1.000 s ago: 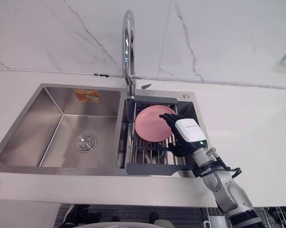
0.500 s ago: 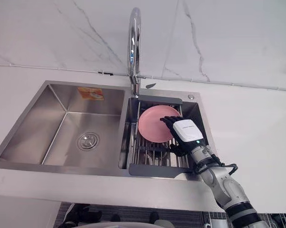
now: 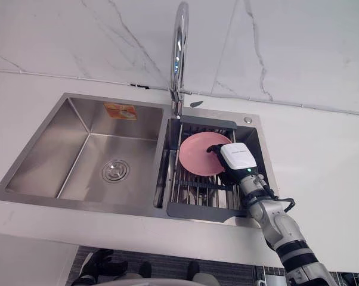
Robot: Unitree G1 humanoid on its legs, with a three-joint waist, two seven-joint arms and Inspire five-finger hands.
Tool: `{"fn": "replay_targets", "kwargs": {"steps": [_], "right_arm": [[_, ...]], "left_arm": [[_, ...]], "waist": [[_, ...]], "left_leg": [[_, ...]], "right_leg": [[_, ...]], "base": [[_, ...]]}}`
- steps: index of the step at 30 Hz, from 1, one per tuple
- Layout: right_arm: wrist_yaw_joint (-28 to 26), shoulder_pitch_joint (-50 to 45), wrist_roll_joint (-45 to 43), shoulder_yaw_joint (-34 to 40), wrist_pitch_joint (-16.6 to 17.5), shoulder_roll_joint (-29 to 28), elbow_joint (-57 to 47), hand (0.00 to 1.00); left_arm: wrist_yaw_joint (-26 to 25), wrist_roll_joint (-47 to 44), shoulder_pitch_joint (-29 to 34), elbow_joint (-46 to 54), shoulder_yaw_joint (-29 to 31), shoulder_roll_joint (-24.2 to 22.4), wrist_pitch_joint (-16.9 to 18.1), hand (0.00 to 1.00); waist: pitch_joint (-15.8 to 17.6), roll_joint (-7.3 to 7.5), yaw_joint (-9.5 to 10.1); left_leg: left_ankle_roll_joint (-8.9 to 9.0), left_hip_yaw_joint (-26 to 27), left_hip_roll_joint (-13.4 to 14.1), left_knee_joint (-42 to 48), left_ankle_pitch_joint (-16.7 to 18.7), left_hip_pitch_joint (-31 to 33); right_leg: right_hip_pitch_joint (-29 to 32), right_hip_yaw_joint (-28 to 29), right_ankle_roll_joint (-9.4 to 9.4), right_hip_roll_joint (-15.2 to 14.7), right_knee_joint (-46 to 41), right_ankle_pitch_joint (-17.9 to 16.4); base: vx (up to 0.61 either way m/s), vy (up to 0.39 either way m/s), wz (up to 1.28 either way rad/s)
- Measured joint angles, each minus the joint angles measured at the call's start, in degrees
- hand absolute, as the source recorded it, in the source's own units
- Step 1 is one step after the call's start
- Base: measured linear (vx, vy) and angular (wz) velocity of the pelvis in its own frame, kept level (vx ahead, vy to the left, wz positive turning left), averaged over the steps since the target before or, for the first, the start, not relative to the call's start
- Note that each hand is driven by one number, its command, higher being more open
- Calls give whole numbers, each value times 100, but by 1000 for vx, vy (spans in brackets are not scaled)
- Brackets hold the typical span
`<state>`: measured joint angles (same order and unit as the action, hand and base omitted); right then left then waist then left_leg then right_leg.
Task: Walk over to the sink, pick up the cup, carry it to the dishwasher, place the cup inside the dishwasher, then close the dishwasher door
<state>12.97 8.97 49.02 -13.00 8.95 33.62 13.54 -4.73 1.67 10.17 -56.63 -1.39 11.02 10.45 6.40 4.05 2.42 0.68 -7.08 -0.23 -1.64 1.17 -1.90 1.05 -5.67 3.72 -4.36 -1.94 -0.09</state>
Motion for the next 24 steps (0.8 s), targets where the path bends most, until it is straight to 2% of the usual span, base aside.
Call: {"fn": "replay_targets", "kwargs": {"steps": [3,8,17,24], "right_arm": [[224,104,-39,-1,21,-18,-5,30],[190,381,-83,1,-4,-28,175,30],[185,380,-182,4,15,-18,127,30],[-15,363,-187,-164,88,479,-360,30]], "left_arm": [[0,-4,0,0,-9,14,-2,90],[0,-64,-9,66,-12,32,9,90],[0,-104,-9,73,-13,54,14,90],[1,-103,-8,73,-11,66,36,90]], "waist": [[7,9,-13],[88,63,71],[116,92,68],[134,125,53]], "left_leg": [[0,3,1,-11,0,-3],[1,-1,5,-10,-1,-2],[1,8,13,-22,-1,-9],[2,54,47,-46,1,-39]], "right_leg": [[0,4,0,2,9,0],[-1,-1,0,5,8,0],[-2,8,0,6,8,0],[0,49,2,6,8,0]], "base": [[0,0,0],[0,0,0],[0,0,0],[-3,-1,-2]]}}
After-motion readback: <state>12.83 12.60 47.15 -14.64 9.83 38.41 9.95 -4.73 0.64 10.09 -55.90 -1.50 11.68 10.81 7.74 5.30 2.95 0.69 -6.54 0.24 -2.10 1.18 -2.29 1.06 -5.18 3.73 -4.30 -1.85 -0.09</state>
